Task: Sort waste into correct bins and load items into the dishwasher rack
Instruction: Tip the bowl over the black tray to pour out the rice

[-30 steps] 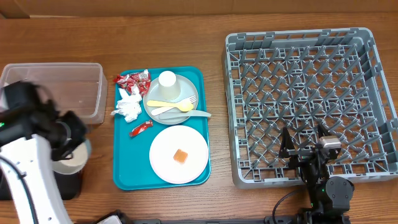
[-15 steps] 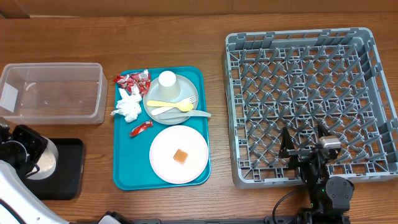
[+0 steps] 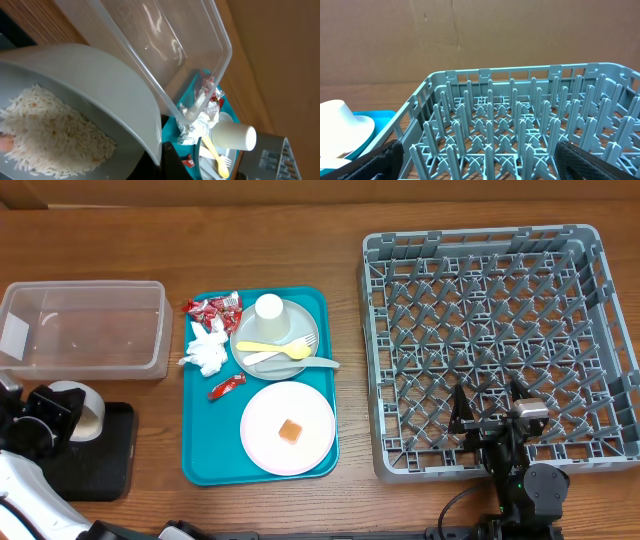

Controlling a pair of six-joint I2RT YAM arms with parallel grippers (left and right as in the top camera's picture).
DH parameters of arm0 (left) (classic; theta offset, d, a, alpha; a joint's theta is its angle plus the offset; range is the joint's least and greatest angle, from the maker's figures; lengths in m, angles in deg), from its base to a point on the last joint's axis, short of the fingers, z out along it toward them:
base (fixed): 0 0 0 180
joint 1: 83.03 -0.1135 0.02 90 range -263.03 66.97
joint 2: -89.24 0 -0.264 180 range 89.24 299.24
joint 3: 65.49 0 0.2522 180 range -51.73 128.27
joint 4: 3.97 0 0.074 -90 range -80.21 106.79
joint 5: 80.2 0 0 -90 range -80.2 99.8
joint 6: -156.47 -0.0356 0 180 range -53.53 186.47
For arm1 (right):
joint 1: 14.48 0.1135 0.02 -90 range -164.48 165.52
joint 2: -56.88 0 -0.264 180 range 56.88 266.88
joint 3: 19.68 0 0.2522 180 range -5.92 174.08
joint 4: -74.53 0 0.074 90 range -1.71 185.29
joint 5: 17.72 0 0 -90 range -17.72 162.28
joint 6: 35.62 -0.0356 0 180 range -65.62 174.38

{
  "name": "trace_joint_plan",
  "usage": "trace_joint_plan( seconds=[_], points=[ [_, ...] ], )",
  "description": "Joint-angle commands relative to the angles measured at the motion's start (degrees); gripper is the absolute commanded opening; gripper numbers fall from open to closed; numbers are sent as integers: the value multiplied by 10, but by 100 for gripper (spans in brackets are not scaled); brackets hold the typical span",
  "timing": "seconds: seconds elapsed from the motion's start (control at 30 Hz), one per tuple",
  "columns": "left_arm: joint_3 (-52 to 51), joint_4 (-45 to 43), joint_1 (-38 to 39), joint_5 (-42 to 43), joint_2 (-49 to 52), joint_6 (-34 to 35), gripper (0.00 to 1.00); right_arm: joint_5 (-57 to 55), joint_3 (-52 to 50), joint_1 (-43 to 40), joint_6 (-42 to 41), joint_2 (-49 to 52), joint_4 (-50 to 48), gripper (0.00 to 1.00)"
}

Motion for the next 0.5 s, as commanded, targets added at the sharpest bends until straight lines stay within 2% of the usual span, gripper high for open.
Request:
trace_joint_plan(
  seconds=[0.0,0.13,0.2,0.47],
  points=[
    [-7,10,-20,32,-4,-52,4,3,-4,-4,2,-6,-3,100],
    [-22,-6,-49,56,-4,-62,4,3,-4,-4,2,-6,-3,100],
    [-44,-22,-76,107,-1,-83,4,3,-4,-4,2,-6,-3,100],
    [-66,-38,-125,181,52,-158,4,3,-4,-4,2,-6,-3,100]
  ],
)
